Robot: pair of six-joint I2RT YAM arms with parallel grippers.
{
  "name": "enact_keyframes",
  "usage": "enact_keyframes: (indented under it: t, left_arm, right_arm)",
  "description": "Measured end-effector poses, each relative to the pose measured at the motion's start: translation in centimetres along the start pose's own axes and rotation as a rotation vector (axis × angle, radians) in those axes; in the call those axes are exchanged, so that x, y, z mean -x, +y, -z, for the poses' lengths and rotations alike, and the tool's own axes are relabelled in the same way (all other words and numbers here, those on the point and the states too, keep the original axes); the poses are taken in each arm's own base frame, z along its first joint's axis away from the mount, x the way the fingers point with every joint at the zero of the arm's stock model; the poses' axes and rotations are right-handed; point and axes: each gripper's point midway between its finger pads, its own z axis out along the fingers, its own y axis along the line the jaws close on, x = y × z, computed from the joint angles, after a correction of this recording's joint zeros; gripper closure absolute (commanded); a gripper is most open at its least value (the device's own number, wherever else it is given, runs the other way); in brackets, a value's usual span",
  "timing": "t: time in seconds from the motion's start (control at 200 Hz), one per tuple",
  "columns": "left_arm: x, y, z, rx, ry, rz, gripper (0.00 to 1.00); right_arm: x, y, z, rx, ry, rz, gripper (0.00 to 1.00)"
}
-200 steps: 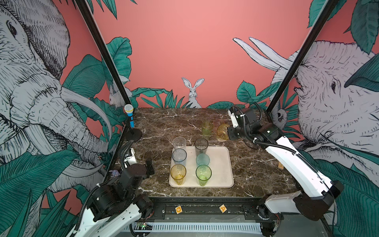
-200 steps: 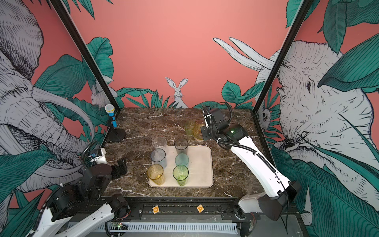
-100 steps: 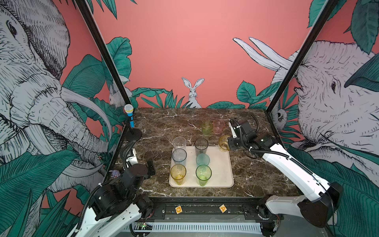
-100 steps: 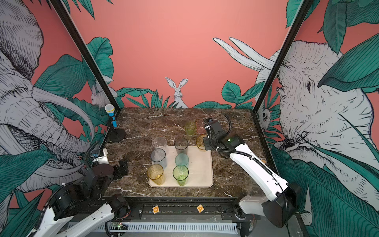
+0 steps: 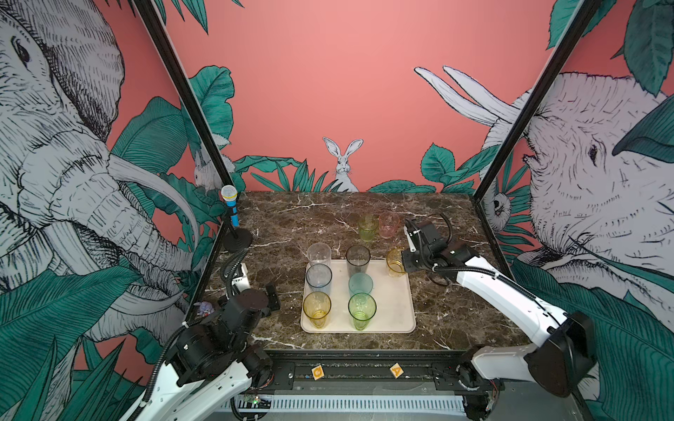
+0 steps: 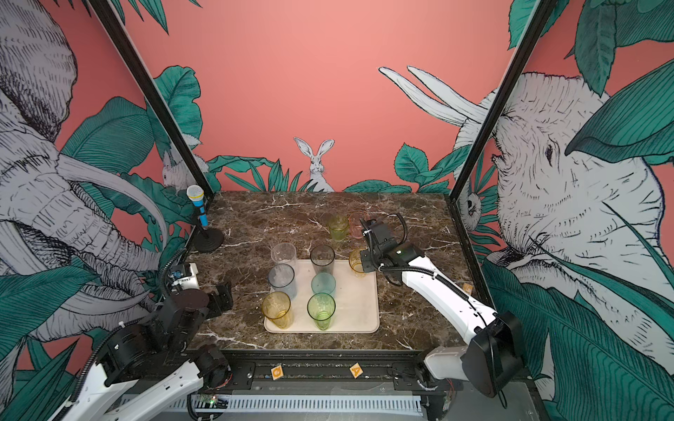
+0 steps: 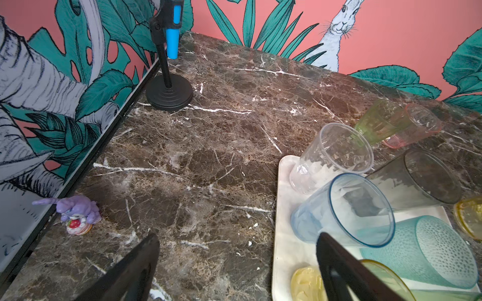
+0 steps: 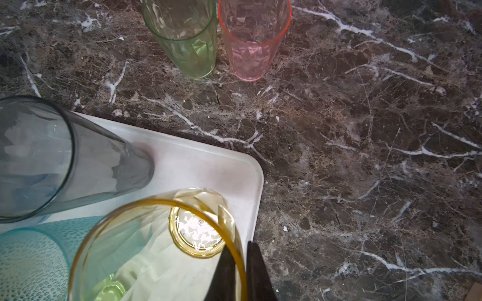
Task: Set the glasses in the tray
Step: 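Lift the small yellow cup and carry it toward the tray's far corner, then lower the small yellow cup onto the tray and open the right gripper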
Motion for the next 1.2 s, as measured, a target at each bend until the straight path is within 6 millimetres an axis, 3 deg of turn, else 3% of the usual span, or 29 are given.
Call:
enact_keyframes:
  t: [0.415, 1.2]
  left_arm:
    - [-0.2, -0.2, -0.2, -0.001, 0.008, 0.002, 0.05]
    - [-0.3, -0.6, -0.6, -0.002, 0.014, 0.001, 0.05]
  right_arm:
    - [-1.6, -0.3, -3.5, 0.004, 0.053, -0.036, 1.0]
    - [-2.3, 0.5, -7.4, 0.03, 0.106, -0.054, 0.96]
